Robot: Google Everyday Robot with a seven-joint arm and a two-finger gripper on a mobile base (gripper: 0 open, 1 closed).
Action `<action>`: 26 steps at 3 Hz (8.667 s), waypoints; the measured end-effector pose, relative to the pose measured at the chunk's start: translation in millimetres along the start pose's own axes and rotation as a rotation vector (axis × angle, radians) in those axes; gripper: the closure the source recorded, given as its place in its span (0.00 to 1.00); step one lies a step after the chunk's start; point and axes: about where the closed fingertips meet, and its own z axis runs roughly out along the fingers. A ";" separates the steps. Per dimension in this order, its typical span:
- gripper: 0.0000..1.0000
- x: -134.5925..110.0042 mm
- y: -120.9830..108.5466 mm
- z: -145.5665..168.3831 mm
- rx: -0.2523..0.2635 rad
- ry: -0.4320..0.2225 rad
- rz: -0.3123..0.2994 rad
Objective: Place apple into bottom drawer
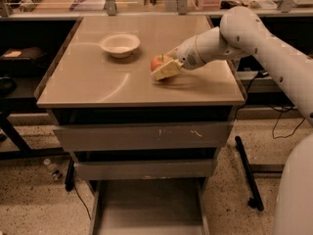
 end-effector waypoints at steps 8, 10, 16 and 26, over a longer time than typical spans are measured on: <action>1.00 12.1 92.3 -88.0 0.011 -0.100 -0.127; 1.00 94.8 139.6 -104.1 0.084 -0.095 -0.120; 1.00 373.2 221.2 63.7 0.053 0.073 0.162; 1.00 586.8 165.0 242.4 0.147 0.072 -0.026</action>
Offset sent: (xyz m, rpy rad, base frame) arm 0.0000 0.0000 0.0000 0.0000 0.0000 0.0000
